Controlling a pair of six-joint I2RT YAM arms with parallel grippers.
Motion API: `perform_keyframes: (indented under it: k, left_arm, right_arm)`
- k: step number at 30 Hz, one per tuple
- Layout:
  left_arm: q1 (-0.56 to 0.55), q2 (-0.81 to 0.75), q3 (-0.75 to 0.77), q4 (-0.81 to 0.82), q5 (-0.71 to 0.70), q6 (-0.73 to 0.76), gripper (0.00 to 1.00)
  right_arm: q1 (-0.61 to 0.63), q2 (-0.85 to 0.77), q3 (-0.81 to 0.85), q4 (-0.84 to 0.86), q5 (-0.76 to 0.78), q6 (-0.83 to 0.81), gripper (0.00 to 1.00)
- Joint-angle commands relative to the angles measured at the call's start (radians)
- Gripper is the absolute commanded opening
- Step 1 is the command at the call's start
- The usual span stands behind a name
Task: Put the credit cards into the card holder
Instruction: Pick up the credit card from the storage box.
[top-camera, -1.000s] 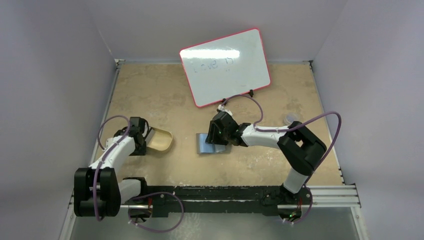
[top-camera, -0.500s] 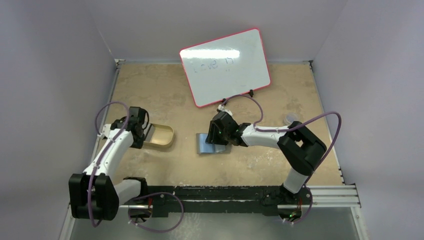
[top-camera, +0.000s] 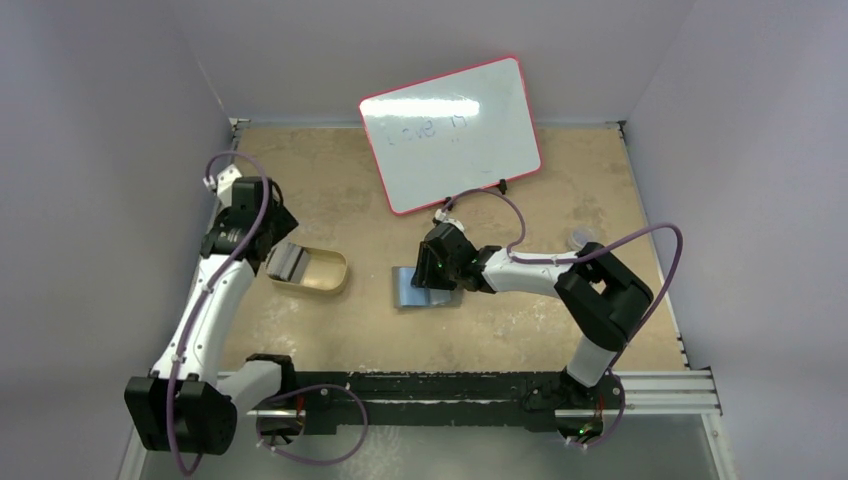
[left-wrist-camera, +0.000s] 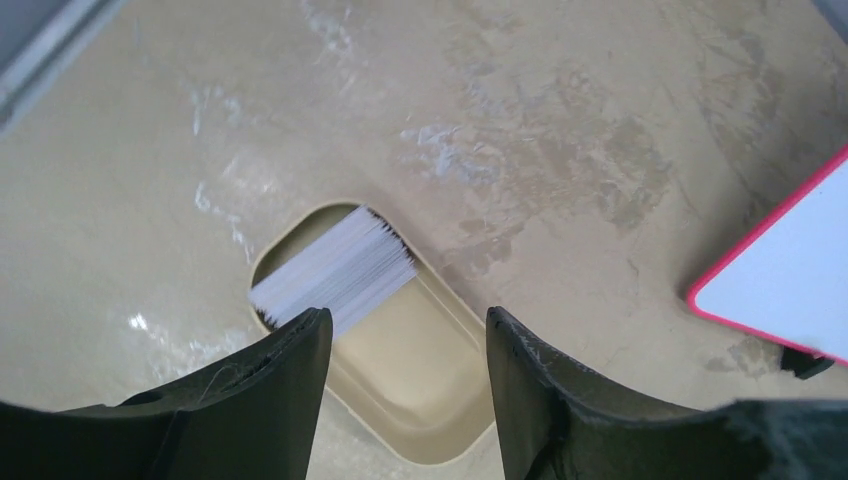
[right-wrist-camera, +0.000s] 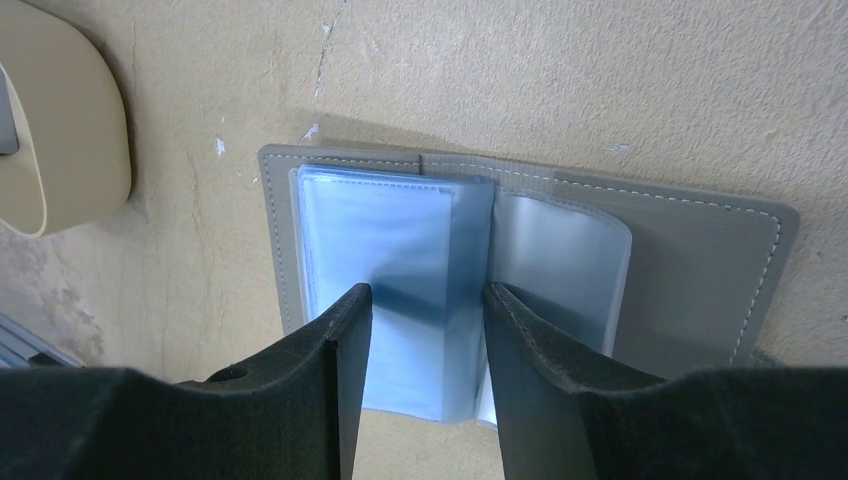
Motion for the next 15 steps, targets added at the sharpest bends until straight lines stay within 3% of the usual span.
perform_keyframes:
  k: [1, 6, 10, 15]
  left_arm:
    - [-0.010, 0.130, 0.121, 0.016, 0.051, 0.298, 0.57]
    - [-0.116, 0.251, 0.186, -0.087, -0.089, 0.467, 0.57]
    - [-0.160, 0.269, 0.127, -0.042, -0.030, 0.550, 0.58]
    - [-0.163, 0.315, 0.072, -0.055, -0.082, 0.613, 0.64]
  right_arm:
    - [0.007, 0.019, 0.018, -0.101, -0.019, -0.048, 0.48]
    - [0.007, 0.039, 0.047, -0.117, -0.020, -0.070, 0.48]
    - [0.007, 0.048, 0.049, -0.128, -0.020, -0.082, 0.48]
    - [0.007, 0.037, 0.044, -0.131, -0.013, -0.082, 0.48]
